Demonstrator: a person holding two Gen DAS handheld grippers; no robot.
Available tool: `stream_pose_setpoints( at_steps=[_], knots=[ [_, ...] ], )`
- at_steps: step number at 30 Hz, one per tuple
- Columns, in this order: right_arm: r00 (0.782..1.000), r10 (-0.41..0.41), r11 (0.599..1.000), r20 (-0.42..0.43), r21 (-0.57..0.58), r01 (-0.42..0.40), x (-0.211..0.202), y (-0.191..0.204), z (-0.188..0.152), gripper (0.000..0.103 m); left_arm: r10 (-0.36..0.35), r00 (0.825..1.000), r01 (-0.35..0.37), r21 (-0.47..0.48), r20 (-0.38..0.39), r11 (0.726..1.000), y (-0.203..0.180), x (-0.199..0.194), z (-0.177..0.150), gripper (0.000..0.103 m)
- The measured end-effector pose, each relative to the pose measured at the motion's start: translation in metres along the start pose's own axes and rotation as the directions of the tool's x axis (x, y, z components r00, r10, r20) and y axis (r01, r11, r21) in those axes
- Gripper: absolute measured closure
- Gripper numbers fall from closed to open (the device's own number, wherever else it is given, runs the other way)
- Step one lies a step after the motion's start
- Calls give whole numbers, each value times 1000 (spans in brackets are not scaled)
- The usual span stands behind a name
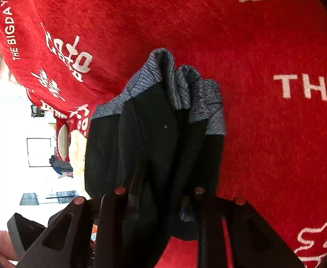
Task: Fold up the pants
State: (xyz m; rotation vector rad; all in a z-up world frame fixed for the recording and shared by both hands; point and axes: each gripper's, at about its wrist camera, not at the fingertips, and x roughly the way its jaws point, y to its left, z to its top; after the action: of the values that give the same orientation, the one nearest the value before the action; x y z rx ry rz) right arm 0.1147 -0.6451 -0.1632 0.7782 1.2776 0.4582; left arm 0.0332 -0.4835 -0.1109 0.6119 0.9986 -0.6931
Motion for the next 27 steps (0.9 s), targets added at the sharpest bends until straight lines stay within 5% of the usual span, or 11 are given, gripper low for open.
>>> stream_pose_setpoints(
  at_steps=[2, 6, 8, 12, 19, 25, 27],
  knots=[
    [999, -36, 999, -1, -15, 36, -3, 2, -2, 71, -37, 999, 37, -44, -13, 998, 5, -5, -2, 25],
    [988, -153, 987, -6, -43, 152, -9, 14, -8, 64, -66, 997, 63, -83, -28, 995, 16, -19, -9, 25],
    [971, -237, 970, -4, -55, 237, -13, 17, -14, 56, -83, 996, 78, -121, -35, 990, 27, -28, -14, 25],
    [936, -350, 935, 21, -43, 351, -29, 27, -27, 56, -55, 998, 50, -186, -22, 981, 60, -44, -20, 25],
    [905, -403, 913, 137, -13, 409, -55, 52, -55, 85, -14, 997, -14, -348, -77, 938, 121, -39, -40, 25],
    [905, -416, 904, 90, -68, 423, -23, 64, -75, 85, -62, 985, -23, -487, -158, 873, 160, -17, -73, 25],
    [894, -443, 893, 66, -54, 447, -5, 57, -80, 85, -77, 984, -11, -491, -158, 871, 160, -14, -80, 25]
  ],
)
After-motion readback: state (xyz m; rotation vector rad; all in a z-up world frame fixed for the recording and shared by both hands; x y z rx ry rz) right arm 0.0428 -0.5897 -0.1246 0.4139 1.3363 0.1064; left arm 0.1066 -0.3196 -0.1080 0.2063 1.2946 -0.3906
